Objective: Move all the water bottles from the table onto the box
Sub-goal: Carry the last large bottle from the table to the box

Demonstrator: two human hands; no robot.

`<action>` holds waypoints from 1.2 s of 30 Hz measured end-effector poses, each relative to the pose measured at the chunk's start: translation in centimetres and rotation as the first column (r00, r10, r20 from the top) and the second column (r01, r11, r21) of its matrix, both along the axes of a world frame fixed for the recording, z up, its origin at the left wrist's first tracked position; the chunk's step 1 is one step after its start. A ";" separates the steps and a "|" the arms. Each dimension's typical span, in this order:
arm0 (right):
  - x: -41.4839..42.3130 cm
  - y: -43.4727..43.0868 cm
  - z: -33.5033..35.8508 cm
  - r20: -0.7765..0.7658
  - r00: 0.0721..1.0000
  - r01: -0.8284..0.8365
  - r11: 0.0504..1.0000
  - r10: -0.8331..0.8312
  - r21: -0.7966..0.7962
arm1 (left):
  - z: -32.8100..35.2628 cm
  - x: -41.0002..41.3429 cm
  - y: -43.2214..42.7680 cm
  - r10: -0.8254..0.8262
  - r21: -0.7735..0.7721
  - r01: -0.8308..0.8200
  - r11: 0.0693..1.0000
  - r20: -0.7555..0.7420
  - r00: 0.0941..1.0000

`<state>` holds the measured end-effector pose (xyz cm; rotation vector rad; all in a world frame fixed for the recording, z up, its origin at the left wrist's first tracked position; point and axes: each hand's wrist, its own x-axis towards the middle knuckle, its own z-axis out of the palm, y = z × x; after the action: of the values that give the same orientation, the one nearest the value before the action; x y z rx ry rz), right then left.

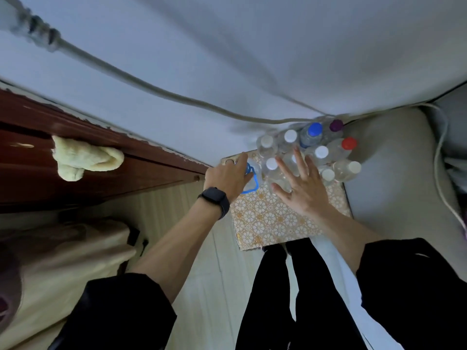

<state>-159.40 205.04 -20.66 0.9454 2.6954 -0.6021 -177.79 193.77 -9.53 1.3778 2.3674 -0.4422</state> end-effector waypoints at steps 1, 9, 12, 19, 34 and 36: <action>0.0 0.0 0.0 0.001 1.000 0.001 1.000 -0.001 -0.006 | 0.0 -0.3 0.1 0.018 0.007 -0.018 1.000 0.011 1.000; 0.1 0.1 0.1 0.000 1.000 -0.007 1.000 0.007 -0.013 | -0.4 -1.3 2.8 0.179 0.122 -0.184 0.975 0.047 0.983; 0.1 0.1 0.0 -0.022 1.000 -0.005 1.000 0.005 -0.001 | -0.8 -1.6 3.6 0.244 0.142 -0.250 0.958 0.059 0.968; 0.0 0.0 0.6 0.004 1.000 0.008 0.999 -0.008 -0.037 | -1.1 -2.1 3.5 0.224 0.141 -0.228 0.963 0.045 0.974; -0.2 -0.3 6.6 0.205 0.977 -0.044 0.997 0.055 -0.059 | 0.2 -0.5 -0.5 0.413 0.209 -0.500 0.840 0.352 0.840; 0.4 -0.6 8.8 0.176 0.983 -0.049 0.997 0.060 -0.066 | 1.1 1.0 -1.9 0.438 0.220 -0.537 0.815 0.374 0.818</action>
<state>-159.02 204.44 -11.87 0.8631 2.5213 -0.5582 -176.83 191.87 -8.41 0.7970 2.4645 0.2967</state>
